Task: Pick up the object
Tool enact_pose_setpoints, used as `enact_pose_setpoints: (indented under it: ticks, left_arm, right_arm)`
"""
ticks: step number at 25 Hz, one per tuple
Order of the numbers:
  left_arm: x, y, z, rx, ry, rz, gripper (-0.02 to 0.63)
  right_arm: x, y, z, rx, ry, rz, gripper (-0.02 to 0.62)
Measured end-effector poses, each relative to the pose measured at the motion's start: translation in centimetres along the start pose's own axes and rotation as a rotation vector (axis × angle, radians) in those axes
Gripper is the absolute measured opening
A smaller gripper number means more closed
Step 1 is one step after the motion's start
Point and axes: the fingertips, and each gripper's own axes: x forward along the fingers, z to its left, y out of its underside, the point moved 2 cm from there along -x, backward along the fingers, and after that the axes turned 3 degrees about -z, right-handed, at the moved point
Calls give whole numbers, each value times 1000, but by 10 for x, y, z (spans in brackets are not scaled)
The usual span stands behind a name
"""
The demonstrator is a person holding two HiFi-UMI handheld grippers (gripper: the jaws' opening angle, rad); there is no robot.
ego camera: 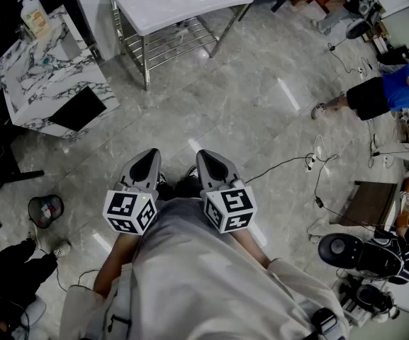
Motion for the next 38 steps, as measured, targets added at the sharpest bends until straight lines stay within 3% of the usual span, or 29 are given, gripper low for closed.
enact_pose_setpoints:
  ticks: [9, 15, 21, 38]
  left_arm:
    - [3, 1, 6, -1, -12, 5, 3]
    - [12, -1, 12, -13, -15, 21, 3]
    - [33, -12, 17, 6, -23, 26, 3]
    - [145, -69, 39, 29, -86, 12, 3]
  right_arm:
    - [5, 3, 1, -2, 5, -3, 9]
    - [14, 0, -7, 111, -26, -16, 9]
    - [35, -12, -22, 112, -31, -24, 9]
    - [125, -80, -112, 104, -74, -26, 9]
